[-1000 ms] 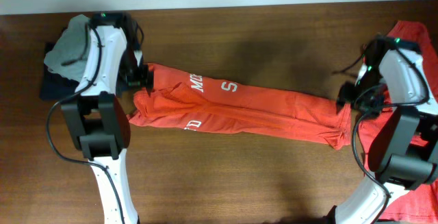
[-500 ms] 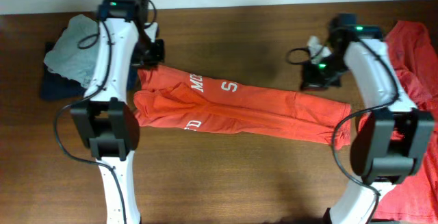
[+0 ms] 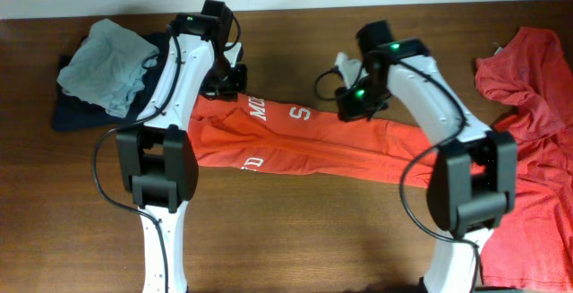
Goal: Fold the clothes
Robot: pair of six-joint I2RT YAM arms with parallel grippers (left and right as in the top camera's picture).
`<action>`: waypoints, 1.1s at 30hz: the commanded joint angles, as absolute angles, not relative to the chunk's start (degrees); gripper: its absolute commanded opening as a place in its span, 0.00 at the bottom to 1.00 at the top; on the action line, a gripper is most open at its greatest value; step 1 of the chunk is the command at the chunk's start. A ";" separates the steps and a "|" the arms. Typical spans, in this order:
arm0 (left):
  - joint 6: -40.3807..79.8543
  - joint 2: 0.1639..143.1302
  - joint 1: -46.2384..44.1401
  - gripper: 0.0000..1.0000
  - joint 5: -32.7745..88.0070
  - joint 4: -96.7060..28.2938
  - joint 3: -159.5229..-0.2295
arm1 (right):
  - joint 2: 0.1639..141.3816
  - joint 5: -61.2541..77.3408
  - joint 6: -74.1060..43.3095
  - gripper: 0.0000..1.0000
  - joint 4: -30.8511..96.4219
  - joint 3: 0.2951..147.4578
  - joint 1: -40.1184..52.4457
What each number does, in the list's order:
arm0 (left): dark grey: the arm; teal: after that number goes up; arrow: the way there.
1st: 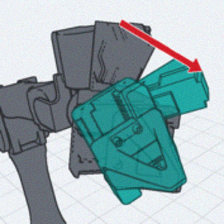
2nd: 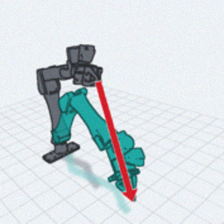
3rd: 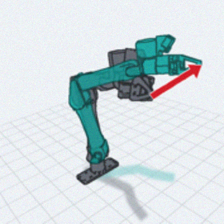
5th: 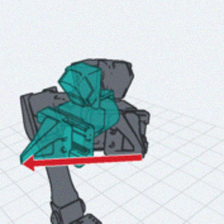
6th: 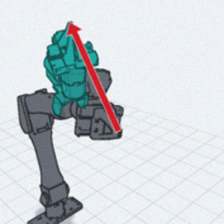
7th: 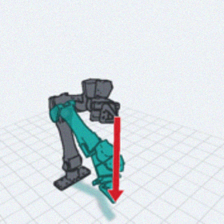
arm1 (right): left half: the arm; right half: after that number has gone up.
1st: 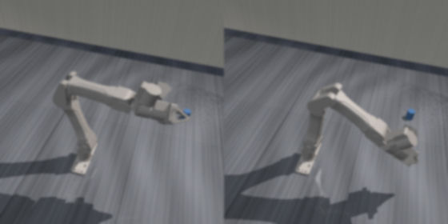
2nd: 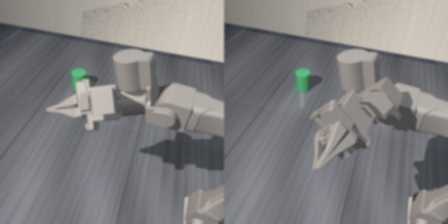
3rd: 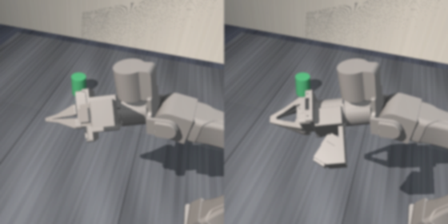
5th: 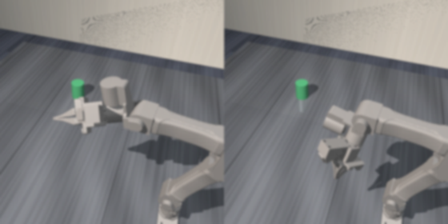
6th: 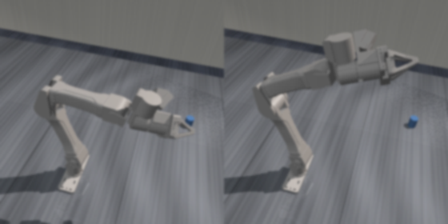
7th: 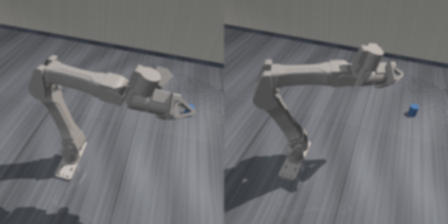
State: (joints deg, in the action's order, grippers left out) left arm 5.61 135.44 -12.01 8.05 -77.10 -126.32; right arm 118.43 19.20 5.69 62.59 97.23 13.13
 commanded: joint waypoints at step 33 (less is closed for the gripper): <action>5.58 135.11 -26.68 0.09 15.25 -68.20 -111.92 | 121.25 14.28 -0.69 0.04 69.63 96.53 1.43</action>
